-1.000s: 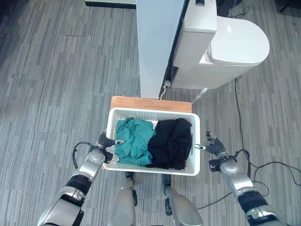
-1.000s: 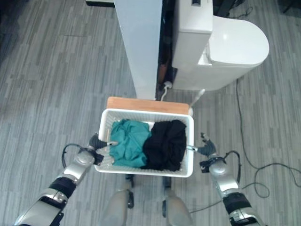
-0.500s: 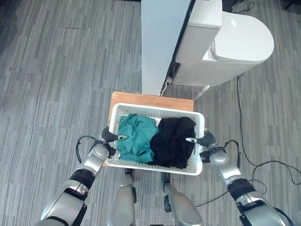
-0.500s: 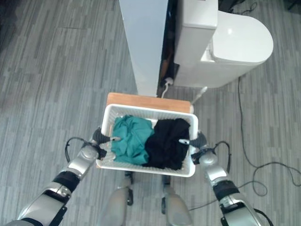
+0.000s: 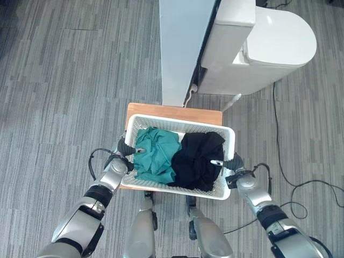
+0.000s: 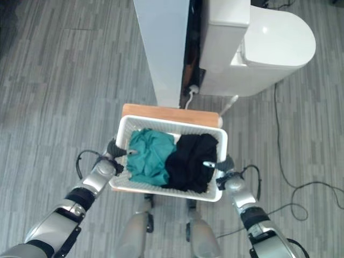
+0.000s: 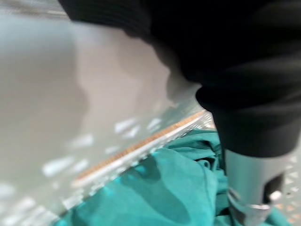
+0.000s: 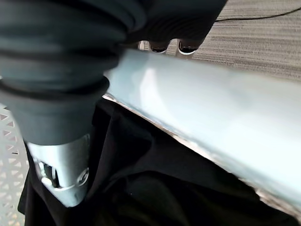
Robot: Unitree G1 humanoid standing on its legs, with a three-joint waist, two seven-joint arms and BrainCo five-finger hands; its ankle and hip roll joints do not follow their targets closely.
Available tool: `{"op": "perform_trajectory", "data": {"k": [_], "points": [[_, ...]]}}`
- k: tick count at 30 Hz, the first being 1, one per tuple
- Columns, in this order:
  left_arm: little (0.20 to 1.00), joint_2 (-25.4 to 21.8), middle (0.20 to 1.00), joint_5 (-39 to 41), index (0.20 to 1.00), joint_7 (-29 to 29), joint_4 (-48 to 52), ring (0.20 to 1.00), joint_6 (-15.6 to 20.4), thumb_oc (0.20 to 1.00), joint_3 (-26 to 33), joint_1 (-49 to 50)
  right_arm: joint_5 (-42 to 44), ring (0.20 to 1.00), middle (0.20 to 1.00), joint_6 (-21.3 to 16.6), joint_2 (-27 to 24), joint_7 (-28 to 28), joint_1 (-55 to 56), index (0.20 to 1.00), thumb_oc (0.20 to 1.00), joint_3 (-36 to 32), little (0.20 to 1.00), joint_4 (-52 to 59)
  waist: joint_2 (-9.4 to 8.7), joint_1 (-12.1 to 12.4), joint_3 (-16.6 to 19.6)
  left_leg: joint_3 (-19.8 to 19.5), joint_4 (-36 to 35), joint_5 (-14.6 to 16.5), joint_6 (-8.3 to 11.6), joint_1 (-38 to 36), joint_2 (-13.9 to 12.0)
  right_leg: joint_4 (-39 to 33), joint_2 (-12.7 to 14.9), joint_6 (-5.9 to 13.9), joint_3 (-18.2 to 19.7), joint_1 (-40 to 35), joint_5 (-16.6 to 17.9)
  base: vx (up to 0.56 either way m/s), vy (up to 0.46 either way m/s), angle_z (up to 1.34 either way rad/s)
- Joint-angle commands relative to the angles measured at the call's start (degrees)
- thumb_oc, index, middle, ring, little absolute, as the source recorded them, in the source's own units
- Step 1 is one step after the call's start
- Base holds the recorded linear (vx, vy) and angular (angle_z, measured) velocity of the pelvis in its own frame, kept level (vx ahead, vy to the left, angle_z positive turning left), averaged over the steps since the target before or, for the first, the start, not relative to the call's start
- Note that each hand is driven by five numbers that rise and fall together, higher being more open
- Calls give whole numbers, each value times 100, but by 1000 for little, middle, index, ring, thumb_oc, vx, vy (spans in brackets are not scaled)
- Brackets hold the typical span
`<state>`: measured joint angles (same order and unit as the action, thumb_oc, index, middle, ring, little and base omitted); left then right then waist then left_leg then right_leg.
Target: Grab the laundry basket,head to the washer,open it,put in the laundry and shut it.
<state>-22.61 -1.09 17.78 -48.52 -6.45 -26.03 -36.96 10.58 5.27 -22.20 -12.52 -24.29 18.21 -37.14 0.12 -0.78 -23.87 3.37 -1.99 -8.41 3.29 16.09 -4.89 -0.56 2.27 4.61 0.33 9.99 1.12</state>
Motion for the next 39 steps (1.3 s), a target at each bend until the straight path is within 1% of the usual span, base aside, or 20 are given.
{"op": "perform_trajectory", "data": {"k": [1,2,3,4,5,6,12,13,17,18,24,28,30,31,33,34,35,37,38,39], "points": [[1000,509,1000,-140,1000,-97,-519,1000,139,1000,-340,-395,202,1000,1000,-229,239,92,-258,1000,1000,479,1000,243,-78,25,157,-236,962,612,162,467,-103,477,490,184,-208,836,316,6,31,-17],[762,538,762,-132,762,-128,-647,762,152,762,-409,-449,264,1000,1000,-235,248,93,-335,1000,1000,519,1000,180,-70,17,141,-231,971,612,155,496,-98,477,498,186,-193,865,329,6,31,-12],[583,540,583,-131,583,-128,-653,583,156,583,-409,-454,265,1000,1000,-236,248,94,-339,1000,1000,519,1000,177,-69,17,141,-231,972,612,154,500,-98,478,498,187,-193,869,329,13,38,-7],[256,558,256,-155,256,-188,-778,256,153,256,-514,-502,362,733,733,-244,243,106,-408,733,733,549,733,124,-67,11,119,-220,974,616,148,507,-93,482,496,191,-182,883,329,0,0,0],[200,559,200,-154,200,-188,-785,200,157,200,-515,-508,363,570,570,-246,243,106,-412,570,570,548,570,121,-67,11,122,-220,970,612,148,511,-92,482,497,192,-182,889,330,0,0,0],[200,580,200,-255,200,-285,-885,200,114,200,-607,-507,308,200,200,-205,232,103,-445,200,200,563,200,107,-67,4,118,-215,963,612,143,520,-83,474,506,195,-176,899,339,0,0,0],[200,527,200,-628,200,-454,-793,200,97,200,-881,-575,32,200,200,-145,146,76,-548,200,200,581,200,156,-39,-2,86,-240,941,618,126,541,-56,470,527,212,-189,913,335,5,3,0],[200,451,200,-857,200,-537,-643,200,88,200,-975,-595,-111,200,200,-133,125,42,-598,200,200,556,200,126,-24,14,77,-257,930,624,120,548,-43,461,533,220,-193,907,330,0,0,0],[200,380,200,-1010,200,-569,-483,200,64,200,-999,-581,-295,200,200,-92,132,7,-612,200,200,518,200,102,-6,32,73,-279,929,636,110,564,-30,457,543,221,-198,903,317,0,0,0],[200,269,200,-1246,200,-588,-227,200,54,200,-994,-528,-573,200,200,-50,97,-35,-590,200,200,446,200,77,12,41,78,-306,933,661,97,561,-6,465,550,223,-195,892,295,0,0,0],[200,26,200,-1558,200,-660,408,200,46,200,-894,-313,-897,200,200,-1,4,-81,-447,200,200,231,200,179,13,58,151,-325,940,735,61,514,40,501,576,233,-203,814,231,12,19,2],[200,-84,200,-1725,200,-785,871,200,113,200,-872,-47,-965,200,200,-7,-151,-33,-35,200,200,-109,200,458,-41,39,287,-304,992,870,14,381,72,544,636,270,-225,662,185,35,50,6],[200,-137,200,-1743,200,-944,1279,200,199,200,-821,188,-987,200,200,-5,-361,68,359,200,200,-455,200,585,-82,6,430,-257,1065,1066,-33,172,107,566,689,323,-226,436,142,77,87,7],[200,-142,200,-1746,200,-952,1296,200,191,200,-820,196,-990,200,200,2,-364,73,373,200,200,-463,200,601,-88,7,431,-254,1054,1028,-37,182,116,552,697,324,-223,444,173,55,69,3],[200,-209,200,-1749,200,-1082,1530,200,274,200,-793,312,-990,200,200,-13,-523,171,616,200,200,-693,200,607,-106,-16,529,-220,1082,1157,-77,1,144,559,734,363,-233,279,148,61,83,1],[200,-236,200,-1758,200,-1136,1578,200,300,200,-803,350,-982,200,200,-16,-593,216,690,200,200,-781,200,576,-130,-34,578,-201,1069,1139,-100,-49,178,539,759,377,-228,245,189,85,162,-4],[200,-308,200,-1735,200,-1269,1718,200,353,200,-798,440,-900,200,200,-18,-788,330,870,200,200,-1020,200,487,-161,-75,691,-146,1068,1208,-154,-221,251,528,821,436,-211,126,195,65,174,-5],[200,-372,200,-1741,200,-1367,1803,200,377,200,-798,525,-881,200,200,-1,-969,451,1029,200,200,-1202,200,408,-170,-98,773,-152,1029,1266,-221,-424,364,571,873,506,-146,69,206,49,163,-5],[200,-365,200,-1742,200,-1367,1802,200,381,200,-804,528,-879,200,200,-4,-977,456,1041,200,200,-1209,200,410,-170,-87,767,-145,1017,1266,-227,-447,371,577,880,513,-138,58,199,14,163,-5],[200,-408,200,-1761,200,-1462,1830,200,399,200,-782,548,-885,200,200,19,-1159,529,1174,200,200,-1420,200,354,-176,-154,837,-141,972,1306,-294,-565,476,621,919,563,-59,55,257,6,103,-3]]}}
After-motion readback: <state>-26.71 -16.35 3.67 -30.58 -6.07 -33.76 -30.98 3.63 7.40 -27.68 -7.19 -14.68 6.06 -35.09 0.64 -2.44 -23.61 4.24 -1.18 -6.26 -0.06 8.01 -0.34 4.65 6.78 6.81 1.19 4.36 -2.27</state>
